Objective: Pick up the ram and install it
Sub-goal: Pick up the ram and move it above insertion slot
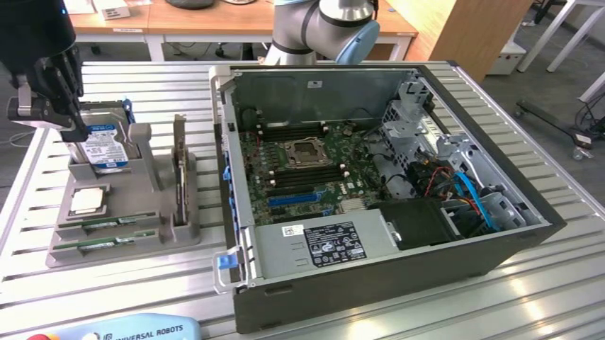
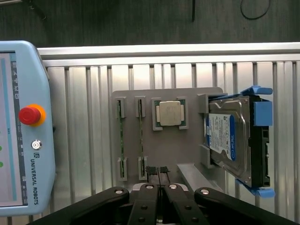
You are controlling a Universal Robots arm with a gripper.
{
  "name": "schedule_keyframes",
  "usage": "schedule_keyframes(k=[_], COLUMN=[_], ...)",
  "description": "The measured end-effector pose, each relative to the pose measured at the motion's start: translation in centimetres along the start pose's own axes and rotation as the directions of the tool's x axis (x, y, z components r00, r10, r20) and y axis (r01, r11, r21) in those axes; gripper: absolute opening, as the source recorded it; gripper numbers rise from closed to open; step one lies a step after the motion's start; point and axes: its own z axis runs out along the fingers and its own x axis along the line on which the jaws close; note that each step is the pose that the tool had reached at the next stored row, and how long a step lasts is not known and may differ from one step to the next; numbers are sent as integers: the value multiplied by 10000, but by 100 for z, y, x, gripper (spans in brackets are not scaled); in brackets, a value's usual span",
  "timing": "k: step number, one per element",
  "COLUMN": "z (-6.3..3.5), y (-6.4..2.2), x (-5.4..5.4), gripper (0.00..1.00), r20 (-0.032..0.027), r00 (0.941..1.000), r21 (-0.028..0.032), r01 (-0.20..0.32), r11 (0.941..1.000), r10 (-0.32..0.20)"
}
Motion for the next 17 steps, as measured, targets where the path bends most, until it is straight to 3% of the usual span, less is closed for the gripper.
schedule_keyframes(k=[17], z=[23], y=[-1], x=[1], gripper=[10], r20=[-5], r00=[10000], r21=[-3], r01=[95], r11=[10000], r10=[-95])
